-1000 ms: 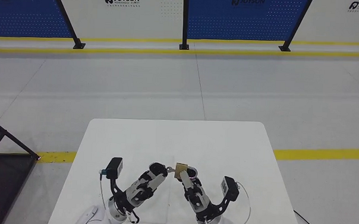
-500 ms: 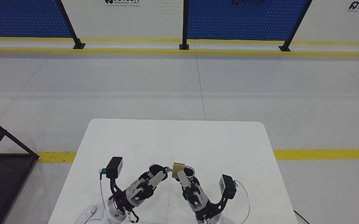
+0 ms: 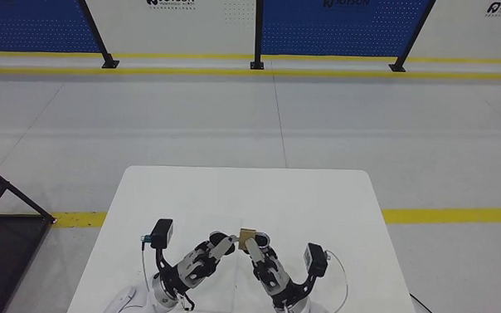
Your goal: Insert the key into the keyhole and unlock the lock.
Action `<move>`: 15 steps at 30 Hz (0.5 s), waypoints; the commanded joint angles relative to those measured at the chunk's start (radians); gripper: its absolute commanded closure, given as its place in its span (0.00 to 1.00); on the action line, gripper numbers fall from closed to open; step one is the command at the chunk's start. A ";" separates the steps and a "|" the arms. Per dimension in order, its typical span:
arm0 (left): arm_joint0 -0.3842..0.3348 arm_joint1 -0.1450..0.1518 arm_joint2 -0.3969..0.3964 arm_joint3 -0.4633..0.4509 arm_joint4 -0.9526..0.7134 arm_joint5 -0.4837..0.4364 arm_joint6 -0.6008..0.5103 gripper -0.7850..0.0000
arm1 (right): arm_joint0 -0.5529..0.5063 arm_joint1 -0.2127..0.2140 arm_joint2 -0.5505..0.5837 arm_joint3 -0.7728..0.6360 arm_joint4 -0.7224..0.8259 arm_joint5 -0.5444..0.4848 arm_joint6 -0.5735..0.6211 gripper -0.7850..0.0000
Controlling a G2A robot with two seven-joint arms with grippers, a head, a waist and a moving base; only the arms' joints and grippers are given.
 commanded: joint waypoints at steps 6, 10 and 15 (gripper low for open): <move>-0.001 0.001 -0.003 -0.001 0.020 0.001 -0.003 1.00 | -0.005 0.000 0.002 0.000 -0.015 -0.004 0.001 1.00; 0.000 0.002 -0.005 0.002 0.031 -0.006 -0.004 1.00 | -0.006 -0.001 0.004 0.000 -0.016 -0.004 -0.001 1.00; -0.001 0.004 -0.012 0.009 0.055 -0.021 -0.002 1.00 | -0.009 0.000 0.008 0.000 -0.013 -0.007 0.000 1.00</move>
